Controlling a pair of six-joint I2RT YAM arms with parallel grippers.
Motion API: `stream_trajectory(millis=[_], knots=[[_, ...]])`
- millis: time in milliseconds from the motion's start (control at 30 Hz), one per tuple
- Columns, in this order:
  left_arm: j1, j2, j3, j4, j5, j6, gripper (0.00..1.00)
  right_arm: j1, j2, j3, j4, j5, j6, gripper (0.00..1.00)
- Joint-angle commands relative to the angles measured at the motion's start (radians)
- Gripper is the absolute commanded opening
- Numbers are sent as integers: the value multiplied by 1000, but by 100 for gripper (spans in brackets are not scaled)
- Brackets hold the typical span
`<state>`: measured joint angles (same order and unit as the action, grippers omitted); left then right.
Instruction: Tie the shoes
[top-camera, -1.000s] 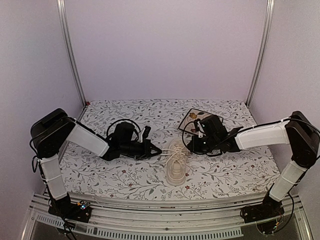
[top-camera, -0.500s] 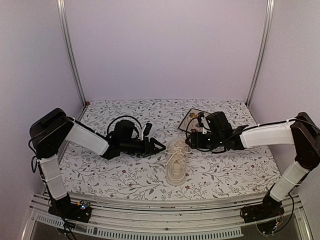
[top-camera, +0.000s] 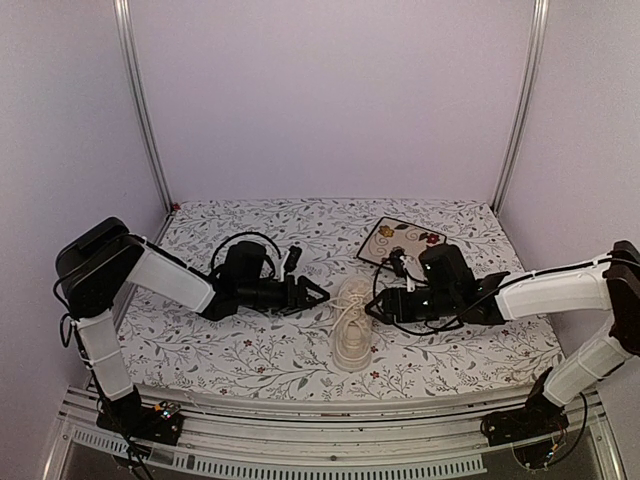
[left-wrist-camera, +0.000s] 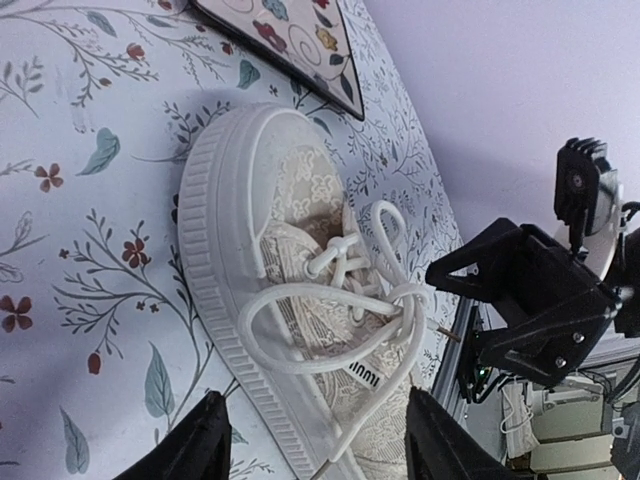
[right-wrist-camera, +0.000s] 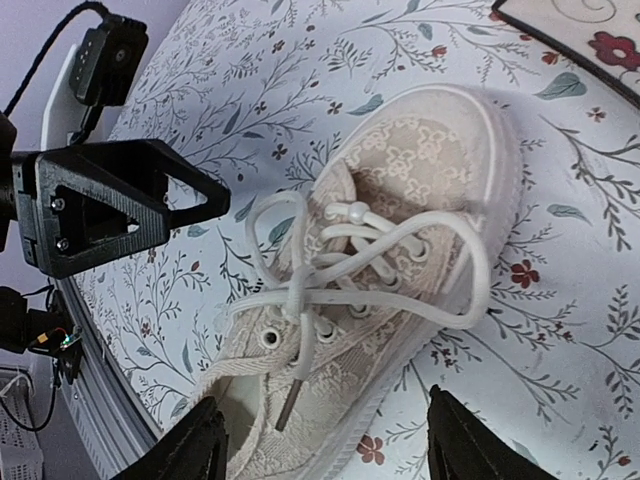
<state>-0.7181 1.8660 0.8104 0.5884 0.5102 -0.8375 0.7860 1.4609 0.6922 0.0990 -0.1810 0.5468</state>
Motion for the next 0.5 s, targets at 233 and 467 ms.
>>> stream_trajectory(millis=[233, 467], knots=[[-3, -25, -23, 30, -15, -9, 59, 40, 149, 125, 25, 9, 63, 36], [-2, -17, -21, 36, -9, -11, 59, 40, 147, 123, -3, 31, 71, 6]])
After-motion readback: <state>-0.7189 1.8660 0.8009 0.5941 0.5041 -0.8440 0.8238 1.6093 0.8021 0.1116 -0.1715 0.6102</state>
